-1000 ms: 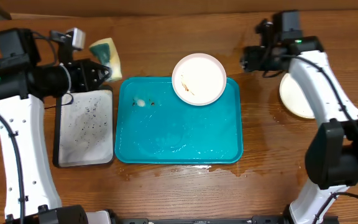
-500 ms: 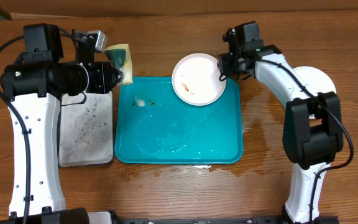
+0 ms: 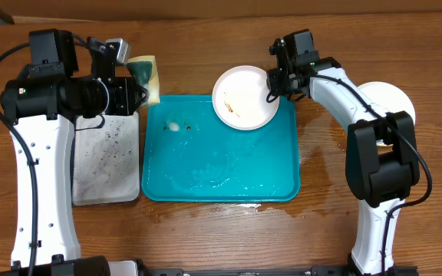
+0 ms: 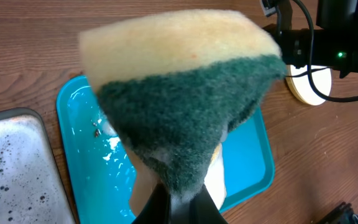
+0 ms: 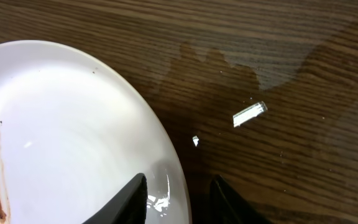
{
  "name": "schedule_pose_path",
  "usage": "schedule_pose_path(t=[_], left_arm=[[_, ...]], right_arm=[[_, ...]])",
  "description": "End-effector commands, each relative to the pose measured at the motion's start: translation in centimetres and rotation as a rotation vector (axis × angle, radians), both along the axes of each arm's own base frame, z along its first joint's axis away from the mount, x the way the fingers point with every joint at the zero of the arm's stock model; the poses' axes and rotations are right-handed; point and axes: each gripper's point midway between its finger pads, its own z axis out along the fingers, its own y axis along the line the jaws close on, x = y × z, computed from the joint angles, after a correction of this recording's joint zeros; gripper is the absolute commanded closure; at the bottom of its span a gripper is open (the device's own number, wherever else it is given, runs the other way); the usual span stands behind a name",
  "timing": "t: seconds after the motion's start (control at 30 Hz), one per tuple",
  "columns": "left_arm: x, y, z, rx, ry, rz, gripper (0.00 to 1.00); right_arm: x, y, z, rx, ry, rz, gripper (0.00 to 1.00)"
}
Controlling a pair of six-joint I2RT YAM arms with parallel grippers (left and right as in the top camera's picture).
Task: Clean dirty plates on tray and stack at the side
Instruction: 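Move the right gripper to the last white plate and grip its rim, then drag the white plate toward the teal tray center with the right gripper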
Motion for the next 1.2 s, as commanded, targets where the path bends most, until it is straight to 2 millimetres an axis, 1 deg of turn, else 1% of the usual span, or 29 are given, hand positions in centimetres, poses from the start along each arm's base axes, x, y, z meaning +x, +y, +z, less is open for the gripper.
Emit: schedule_pose_path(t=[0.0,0.07,0.17,0.27,0.33,0.43,0.53,0.6,0.73,0.87,0.97,1.17], left_arm=[[-0.1,-0.1,0.9,0.006,-0.025,0.001,0.96],[-0.1,-0.1,0.9,0.006,-0.025,0.001,0.96],[-0.1,-0.1,0.9,0.007,-0.025,0.001,0.96],[-0.1,-0.1,0.9,0.007,-0.025,0.001,0.96],[-0.1,-0.1,0.9,0.007,-0.025,0.001,0.96],[-0.1,-0.1,0.9,0.007,-0.027,0.001,0.96],[-0.1,-0.1,0.9,0.007,-0.027,0.001,0.96],[-0.1,-0.1,0.9,0.008,-0.027,0.001,0.96],[-0.1,-0.1,0.9,0.01,-0.029,-0.002,0.96],[-0.1,0.3,0.7,0.036,-0.023,0.013,0.96],[-0.1,0.4,0.6,0.038,-0.022,0.014,0.96],[-0.1,0.4,0.6,0.038,-0.022,0.014,0.96]], right_arm=[[-0.6,0.0,-0.9,-0.002,0.03,0.002,0.69],[-1.1,-0.2,-1.2,-0.007,0.05,0.002,0.77],[-1.4,-0.2,-1.4,-0.011,0.064,0.002,0.82],[-1.9,-0.2,-1.6,-0.007,0.089,0.007,0.82],[-2.5,0.3,-1.6,0.02,0.112,0.023,0.8],[-3.5,1.2,-1.7,0.067,0.156,0.049,0.8],[-4.7,1.4,-1.9,0.089,0.224,0.005,0.87],[-5.6,1.5,-2.2,0.098,0.275,-0.04,0.91],[-7.7,2.9,-2.1,0.191,0.409,-0.129,0.91],[-10.3,3.3,-2.4,0.208,0.557,-0.255,0.93],[-12.1,3.8,-2.6,0.186,0.623,-0.283,0.93],[-16.1,5.5,-2.9,0.074,0.709,-0.238,0.92]])
